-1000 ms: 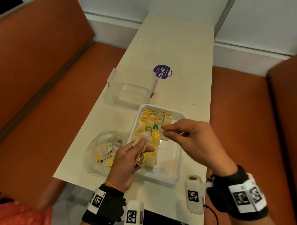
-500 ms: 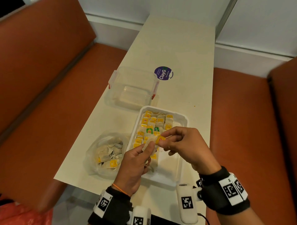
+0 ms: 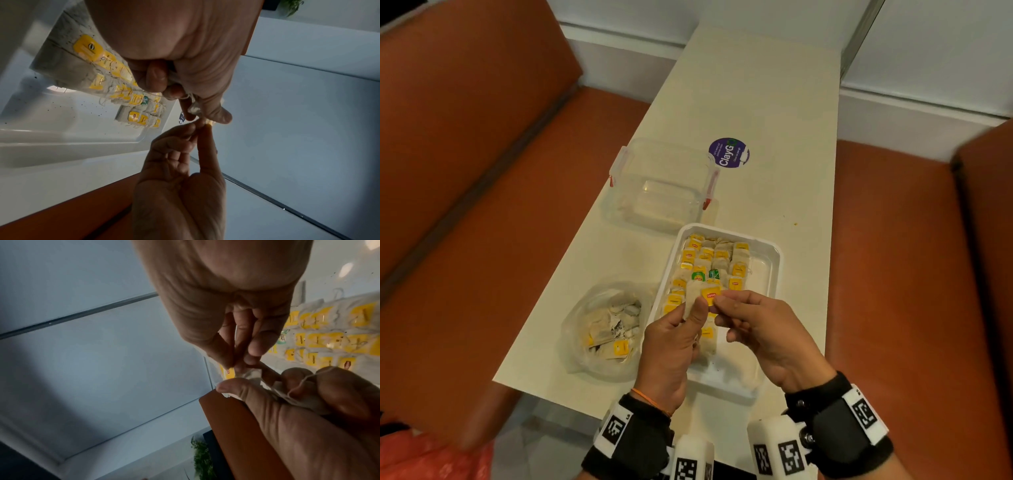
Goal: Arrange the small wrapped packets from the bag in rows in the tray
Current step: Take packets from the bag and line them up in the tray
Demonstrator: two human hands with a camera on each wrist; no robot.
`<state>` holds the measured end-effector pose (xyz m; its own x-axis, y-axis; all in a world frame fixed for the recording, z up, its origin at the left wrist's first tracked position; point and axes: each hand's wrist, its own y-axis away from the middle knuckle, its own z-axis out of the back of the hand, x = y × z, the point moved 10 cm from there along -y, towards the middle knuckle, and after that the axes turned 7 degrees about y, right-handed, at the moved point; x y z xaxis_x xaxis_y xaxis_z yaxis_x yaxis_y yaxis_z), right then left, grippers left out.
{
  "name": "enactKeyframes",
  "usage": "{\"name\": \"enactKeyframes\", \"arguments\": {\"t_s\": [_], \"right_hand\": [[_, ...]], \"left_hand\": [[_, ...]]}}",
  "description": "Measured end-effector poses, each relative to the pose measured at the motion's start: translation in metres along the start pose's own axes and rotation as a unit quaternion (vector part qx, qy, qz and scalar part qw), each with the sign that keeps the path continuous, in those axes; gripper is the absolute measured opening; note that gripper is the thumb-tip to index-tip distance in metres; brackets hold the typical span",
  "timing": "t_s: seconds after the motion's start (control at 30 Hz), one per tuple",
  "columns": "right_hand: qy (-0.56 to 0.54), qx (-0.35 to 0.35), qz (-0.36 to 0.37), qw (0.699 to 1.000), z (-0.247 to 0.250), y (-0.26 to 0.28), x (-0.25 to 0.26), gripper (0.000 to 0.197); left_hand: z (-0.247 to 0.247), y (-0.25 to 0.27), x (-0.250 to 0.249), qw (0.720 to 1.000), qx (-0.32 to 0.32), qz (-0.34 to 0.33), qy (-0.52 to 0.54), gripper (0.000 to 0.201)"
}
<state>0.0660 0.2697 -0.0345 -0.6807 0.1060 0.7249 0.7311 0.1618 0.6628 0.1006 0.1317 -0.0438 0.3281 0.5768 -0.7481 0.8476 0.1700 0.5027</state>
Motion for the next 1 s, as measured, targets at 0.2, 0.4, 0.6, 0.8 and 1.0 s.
{"name": "enactKeyframes", "arguments": {"t_s": [0.2,0.4,0.6,0.8,1.0], "right_hand": [[-0.008,0.015,-0.050,0.999,-0.004,-0.006,-0.019,0.025],[0.035,0.025,-0.059,0.997,0.004,-0.009,-0.023,0.049],[0.109,0.037,0.026,0.993,0.009,-0.011,-0.007,0.044],[0.136,0.005,0.043,0.990,0.027,-0.025,-0.015,0.016],[0.257,-0.193,0.101,0.941,0.072,-0.068,-0.018,0.002]], "left_hand": [[0.002,-0.003,0.004,0.999,0.014,-0.016,-0.039,0.033],[0.007,-0.007,0.008,0.999,0.022,0.003,-0.041,0.032],[0.016,-0.012,0.023,0.997,0.019,0.051,-0.049,0.038],[0.018,-0.014,0.044,0.990,0.038,0.111,-0.074,0.039],[0.050,-0.020,0.044,0.991,-0.042,0.122,-0.036,0.035]]}}
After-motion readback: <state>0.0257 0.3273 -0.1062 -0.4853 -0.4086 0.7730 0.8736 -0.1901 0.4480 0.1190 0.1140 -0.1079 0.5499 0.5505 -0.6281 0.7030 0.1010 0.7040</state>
